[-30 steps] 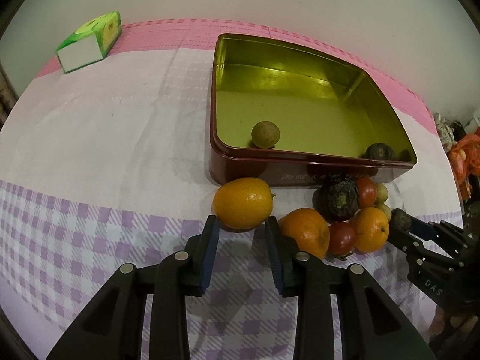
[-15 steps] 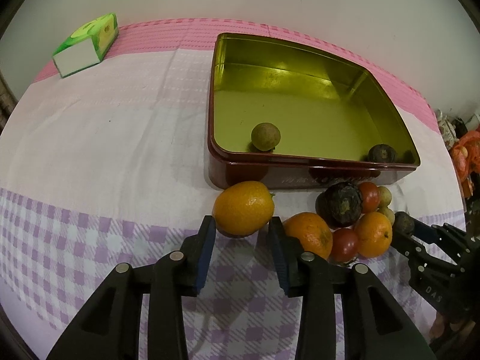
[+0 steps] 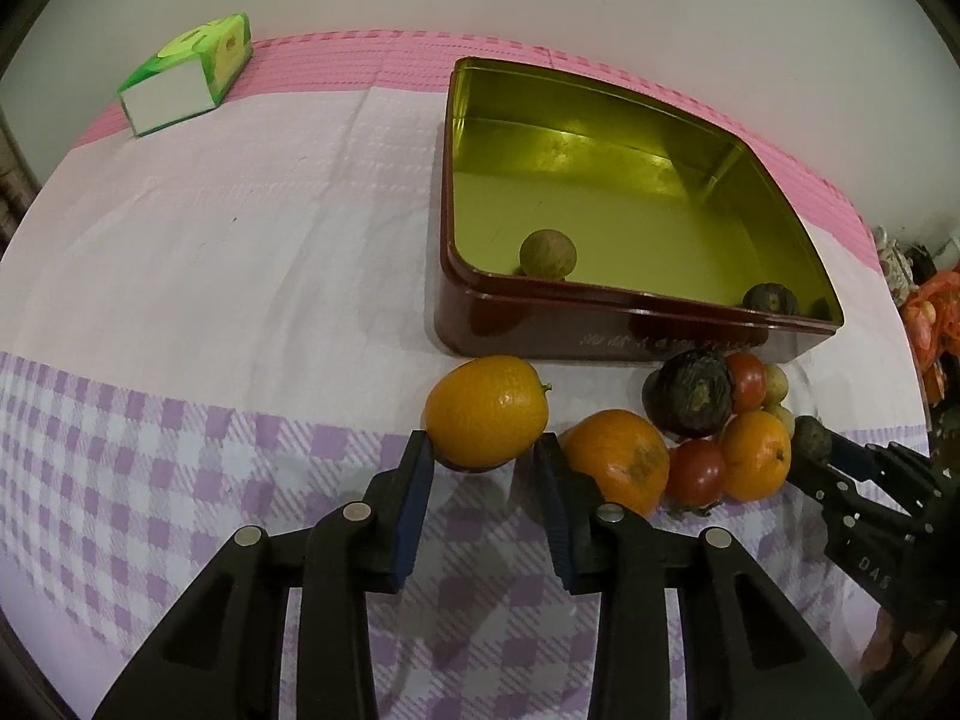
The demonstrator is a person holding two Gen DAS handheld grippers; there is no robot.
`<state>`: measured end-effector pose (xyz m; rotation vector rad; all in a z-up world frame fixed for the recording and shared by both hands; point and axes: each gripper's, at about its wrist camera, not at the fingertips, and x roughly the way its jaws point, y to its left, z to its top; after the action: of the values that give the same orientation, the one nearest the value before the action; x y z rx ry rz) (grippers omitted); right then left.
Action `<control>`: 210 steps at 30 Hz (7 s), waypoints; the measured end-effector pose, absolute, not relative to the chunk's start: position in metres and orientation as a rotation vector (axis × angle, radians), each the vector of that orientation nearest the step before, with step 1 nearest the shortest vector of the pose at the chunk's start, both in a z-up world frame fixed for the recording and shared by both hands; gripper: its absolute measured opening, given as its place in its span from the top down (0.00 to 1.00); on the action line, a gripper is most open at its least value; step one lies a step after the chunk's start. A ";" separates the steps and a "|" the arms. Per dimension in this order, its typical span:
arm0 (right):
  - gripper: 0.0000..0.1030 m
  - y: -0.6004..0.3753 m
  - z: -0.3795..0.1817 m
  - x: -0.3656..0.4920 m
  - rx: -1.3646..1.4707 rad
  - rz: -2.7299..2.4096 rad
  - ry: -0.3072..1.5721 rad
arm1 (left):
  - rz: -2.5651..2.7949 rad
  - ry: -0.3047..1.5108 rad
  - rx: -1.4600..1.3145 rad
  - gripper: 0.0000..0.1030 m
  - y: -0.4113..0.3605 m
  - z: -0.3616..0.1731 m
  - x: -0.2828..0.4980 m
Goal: Organize fruits
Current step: 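Grasp the second dark brown fruit with the right gripper, then lift the dark fruit toward the tin with the right gripper while the left grasps an orange, then carry the dark fruit and orange over the tin and open both grippers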
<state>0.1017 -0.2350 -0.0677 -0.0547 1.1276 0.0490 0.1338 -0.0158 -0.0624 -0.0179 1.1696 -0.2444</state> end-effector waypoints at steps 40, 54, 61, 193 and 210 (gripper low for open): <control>0.69 -0.237 -0.047 0.090 -0.025 0.066 1.112 | -0.211 1.125 0.016 0.69 -0.011 -0.039 0.104; 0.69 -0.237 -0.039 0.088 -0.021 0.082 1.101 | -0.253 1.125 0.006 0.79 -0.007 -0.033 0.106; 0.69 -0.237 -0.051 0.088 -0.005 0.092 1.124 | -0.276 1.143 0.021 0.78 -0.012 -0.042 0.110; 0.61 -0.230 -0.031 0.188 -0.036 0.146 1.070 | -0.282 1.105 0.101 0.57 -0.075 -0.034 0.203; 0.61 -0.228 -0.002 0.146 -0.021 0.142 1.010 | -0.281 1.028 0.126 0.57 -0.067 0.001 0.163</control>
<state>0.1460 -0.2284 -0.0018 -0.0205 1.0098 0.1424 0.1629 -0.0671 0.0013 0.1258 1.0280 -0.2809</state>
